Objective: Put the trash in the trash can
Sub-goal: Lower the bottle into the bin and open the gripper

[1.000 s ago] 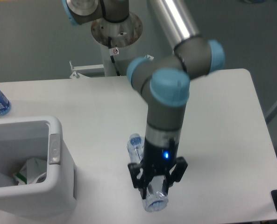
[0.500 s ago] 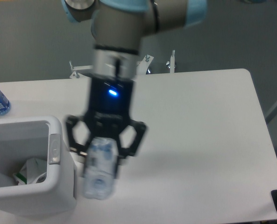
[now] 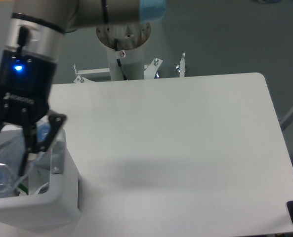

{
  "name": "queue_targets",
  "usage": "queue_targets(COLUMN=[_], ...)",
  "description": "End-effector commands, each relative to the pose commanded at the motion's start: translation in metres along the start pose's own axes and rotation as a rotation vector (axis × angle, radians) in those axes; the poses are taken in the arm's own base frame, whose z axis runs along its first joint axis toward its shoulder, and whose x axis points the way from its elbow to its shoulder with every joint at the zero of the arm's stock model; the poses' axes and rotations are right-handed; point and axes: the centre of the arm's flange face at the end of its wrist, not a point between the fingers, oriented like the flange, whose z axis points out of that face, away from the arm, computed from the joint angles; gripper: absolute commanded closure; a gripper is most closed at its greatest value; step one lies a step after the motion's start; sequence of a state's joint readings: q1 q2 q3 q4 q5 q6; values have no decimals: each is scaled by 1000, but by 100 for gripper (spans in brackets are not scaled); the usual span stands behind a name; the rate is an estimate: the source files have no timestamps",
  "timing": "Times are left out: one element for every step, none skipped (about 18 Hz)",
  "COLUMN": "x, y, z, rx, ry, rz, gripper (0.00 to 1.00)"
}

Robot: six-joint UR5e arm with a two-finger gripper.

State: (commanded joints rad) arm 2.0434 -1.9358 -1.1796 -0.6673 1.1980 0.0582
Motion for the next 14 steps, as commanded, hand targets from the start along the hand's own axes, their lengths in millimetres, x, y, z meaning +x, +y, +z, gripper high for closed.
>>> queue_targets(x=[0,-1,2,2,3,5,6,7,6,7,7,6,-3,-21], y=[4,6,8,9,12,16,17,17,17,17,17,16,15,17], z=[9,15,20,24,27,31,32,32,30,28,25,19,15,11], rx=[-11,-17,-22,-27,-34,-42,-46,-45,-45,-44,-42,-38,-37,-40], ry=[4,6,11,14,16,20,23,25,23,22,20,17,2,-25], rz=[9,22,31,35,33,33,33,39,38,36,39,37,29,13], gripper=[41,41,41,41,40,29,8,0,0,0,0,0,0,0])
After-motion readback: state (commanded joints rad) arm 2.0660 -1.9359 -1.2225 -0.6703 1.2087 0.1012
